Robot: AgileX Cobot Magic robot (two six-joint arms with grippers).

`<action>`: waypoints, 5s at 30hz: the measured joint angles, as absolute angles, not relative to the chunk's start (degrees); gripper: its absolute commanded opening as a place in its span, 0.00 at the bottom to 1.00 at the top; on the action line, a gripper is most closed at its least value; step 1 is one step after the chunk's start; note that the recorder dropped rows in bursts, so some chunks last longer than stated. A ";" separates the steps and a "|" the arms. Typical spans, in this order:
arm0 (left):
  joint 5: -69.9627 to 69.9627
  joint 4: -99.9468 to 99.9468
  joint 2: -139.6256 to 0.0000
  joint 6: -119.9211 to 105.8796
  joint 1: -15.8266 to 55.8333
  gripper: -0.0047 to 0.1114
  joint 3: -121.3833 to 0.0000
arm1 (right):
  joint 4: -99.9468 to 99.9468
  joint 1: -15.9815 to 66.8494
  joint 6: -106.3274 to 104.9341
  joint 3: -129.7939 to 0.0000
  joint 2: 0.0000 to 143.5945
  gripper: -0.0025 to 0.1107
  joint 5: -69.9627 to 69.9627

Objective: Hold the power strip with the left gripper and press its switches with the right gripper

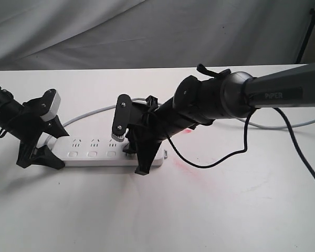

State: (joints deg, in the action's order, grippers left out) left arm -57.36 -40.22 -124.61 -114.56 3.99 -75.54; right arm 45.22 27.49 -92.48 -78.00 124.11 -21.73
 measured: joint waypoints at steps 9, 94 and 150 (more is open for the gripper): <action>-57.36 -40.22 -124.61 -114.56 3.99 0.60 -75.54 | 46.57 27.49 -93.46 -77.13 123.23 0.33 -20.45; -57.04 -40.45 -124.61 -114.31 3.99 0.60 -75.54 | 49.50 25.14 -94.00 -69.17 116.85 0.33 -15.95; -56.96 -40.55 -124.61 -114.21 3.99 0.60 -75.54 | 55.16 24.34 -100.46 -69.80 120.15 0.33 -17.78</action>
State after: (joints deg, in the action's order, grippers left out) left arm -56.96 -40.55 -124.61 -114.21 3.99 -75.54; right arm 55.16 24.34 -100.46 -69.80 120.15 -17.78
